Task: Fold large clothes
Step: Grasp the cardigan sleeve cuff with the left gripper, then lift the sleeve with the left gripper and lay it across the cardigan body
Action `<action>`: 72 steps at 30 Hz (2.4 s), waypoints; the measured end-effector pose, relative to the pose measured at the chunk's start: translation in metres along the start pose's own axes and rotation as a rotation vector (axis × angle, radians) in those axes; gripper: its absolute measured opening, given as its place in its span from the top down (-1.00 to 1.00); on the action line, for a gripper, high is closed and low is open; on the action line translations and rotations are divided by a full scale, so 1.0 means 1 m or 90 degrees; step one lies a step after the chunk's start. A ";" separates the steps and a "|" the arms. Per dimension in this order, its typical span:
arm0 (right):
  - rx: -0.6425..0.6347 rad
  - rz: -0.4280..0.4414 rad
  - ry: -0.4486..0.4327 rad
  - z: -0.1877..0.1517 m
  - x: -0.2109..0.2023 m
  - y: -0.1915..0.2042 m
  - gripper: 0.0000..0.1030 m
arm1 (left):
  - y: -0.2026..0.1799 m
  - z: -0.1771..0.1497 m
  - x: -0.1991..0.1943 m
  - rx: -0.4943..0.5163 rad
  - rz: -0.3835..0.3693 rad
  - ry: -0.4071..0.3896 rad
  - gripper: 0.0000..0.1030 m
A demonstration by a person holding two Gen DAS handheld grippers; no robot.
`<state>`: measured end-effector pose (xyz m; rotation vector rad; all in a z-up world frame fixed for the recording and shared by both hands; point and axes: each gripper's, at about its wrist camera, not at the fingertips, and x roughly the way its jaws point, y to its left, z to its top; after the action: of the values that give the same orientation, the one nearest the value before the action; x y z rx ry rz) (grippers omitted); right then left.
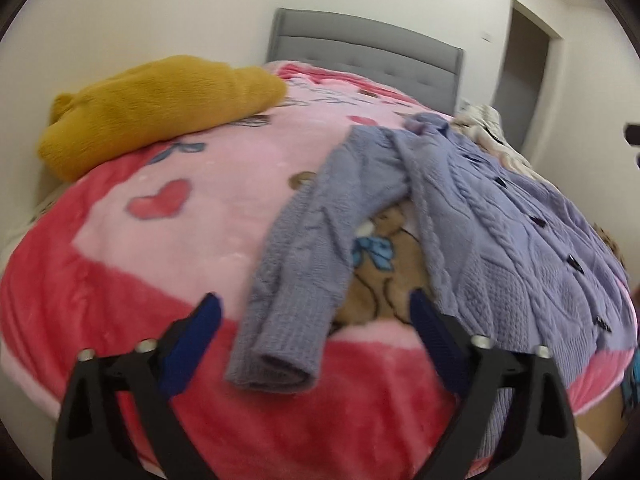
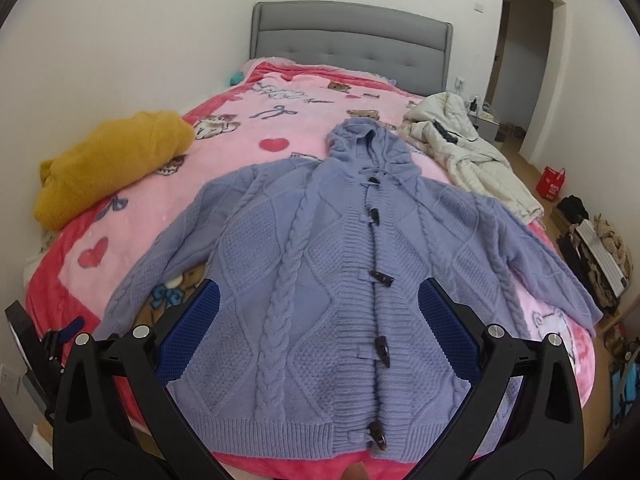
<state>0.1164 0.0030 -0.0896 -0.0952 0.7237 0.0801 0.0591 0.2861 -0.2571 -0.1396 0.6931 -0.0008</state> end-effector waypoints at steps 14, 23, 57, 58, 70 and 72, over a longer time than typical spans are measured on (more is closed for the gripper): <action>-0.006 0.005 0.027 -0.007 0.018 0.010 -0.85 | 0.010 -0.023 0.021 -0.003 0.025 0.018 0.42; 0.014 -0.003 0.027 -0.006 0.010 -0.001 -0.85 | 0.021 0.027 -0.004 -0.138 -0.089 -0.008 0.72; 0.281 -0.292 0.062 -0.112 -0.010 -0.336 -0.85 | -0.538 0.182 0.224 0.113 -0.336 0.138 0.72; 0.277 -0.297 0.068 -0.113 -0.006 -0.335 -0.85 | -0.538 0.173 0.231 0.118 -0.327 0.138 0.72; 0.257 -0.299 0.102 -0.123 0.020 -0.332 -0.85 | -0.527 0.273 0.199 0.031 -0.319 -0.046 0.72; 0.254 -0.292 0.100 -0.124 0.024 -0.331 -0.85 | -0.520 0.288 0.189 0.019 -0.322 -0.076 0.72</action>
<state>0.0880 -0.3387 -0.1786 0.1174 0.8466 -0.5136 0.4119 -0.2007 -0.0919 -0.2814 0.5235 -0.4832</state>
